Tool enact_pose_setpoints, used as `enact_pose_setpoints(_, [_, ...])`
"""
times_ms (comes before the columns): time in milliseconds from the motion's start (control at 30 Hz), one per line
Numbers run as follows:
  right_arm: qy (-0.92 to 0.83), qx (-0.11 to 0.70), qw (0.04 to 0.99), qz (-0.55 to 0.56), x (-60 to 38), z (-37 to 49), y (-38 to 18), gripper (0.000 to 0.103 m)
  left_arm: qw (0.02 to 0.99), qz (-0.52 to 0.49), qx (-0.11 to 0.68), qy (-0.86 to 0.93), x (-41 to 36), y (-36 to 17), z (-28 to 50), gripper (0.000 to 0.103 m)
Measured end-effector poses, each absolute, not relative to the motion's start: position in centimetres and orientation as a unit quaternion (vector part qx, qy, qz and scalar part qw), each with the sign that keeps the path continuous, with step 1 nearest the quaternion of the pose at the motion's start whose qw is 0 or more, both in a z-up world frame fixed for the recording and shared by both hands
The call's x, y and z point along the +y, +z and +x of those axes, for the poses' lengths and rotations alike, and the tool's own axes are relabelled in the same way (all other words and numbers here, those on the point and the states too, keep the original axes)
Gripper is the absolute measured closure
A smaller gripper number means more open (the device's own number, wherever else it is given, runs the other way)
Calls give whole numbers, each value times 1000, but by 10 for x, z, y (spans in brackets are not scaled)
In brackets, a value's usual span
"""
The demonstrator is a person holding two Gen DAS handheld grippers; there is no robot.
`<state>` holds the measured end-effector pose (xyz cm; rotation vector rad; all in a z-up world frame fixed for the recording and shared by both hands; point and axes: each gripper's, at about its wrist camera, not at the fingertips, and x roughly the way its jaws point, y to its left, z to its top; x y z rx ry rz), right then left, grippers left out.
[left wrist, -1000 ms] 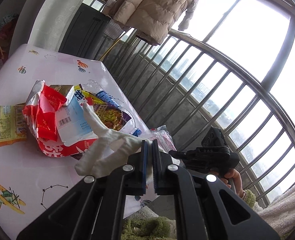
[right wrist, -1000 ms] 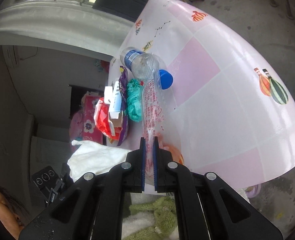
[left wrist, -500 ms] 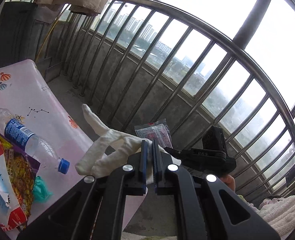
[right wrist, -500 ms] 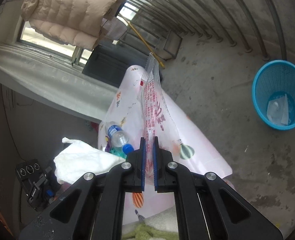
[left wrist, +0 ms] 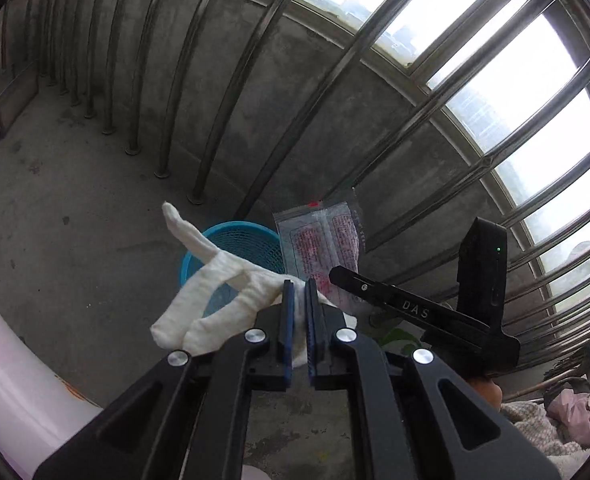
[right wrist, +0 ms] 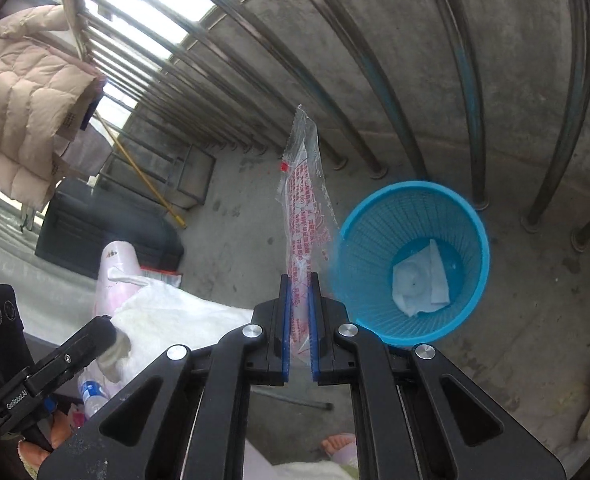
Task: Collect trash
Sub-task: 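Carry bag and glove over the blue basket and open both tools, then move both tools back to the table toward the bottle and gold pouch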
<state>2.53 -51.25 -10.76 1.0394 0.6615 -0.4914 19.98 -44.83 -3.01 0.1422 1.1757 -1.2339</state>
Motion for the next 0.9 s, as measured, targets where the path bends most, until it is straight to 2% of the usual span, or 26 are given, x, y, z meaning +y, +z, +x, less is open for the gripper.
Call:
enact_pose_setpoints(33, [-242,306,782,487,-523,24,-120,94,650,64,528,-543,-462,-42,203,94])
enact_pose_setpoints(100, [-258,314,766,498,-539,28,-147,87,638,60,554,-531,-488,-67,210,80])
enact_pose_setpoints(133, [-262,323,752,512,-547,31,-164,72,626,46,575,-524,-497,-79,214,64])
enact_pose_setpoints(167, [-266,333,733,530,-554,32,-182,59,616,29,592,-518,-503,-89,217,59])
enact_pose_setpoints(267, [-298,358,694,549,-567,24,-213,58,614,11,610,-501,-510,-100,222,58])
enact_pose_setpoints(400, [-309,334,699,552,-561,6,-207,57,630,12,595,-499,-498,-91,219,58])
enact_pose_setpoints(633, [-298,312,741,514,-541,3,-152,56,703,49,515,-489,-448,-35,199,58])
enact_pose_setpoints(900, [-192,304,811,461,-487,22,-82,51,779,49,426,-459,-336,48,165,57])
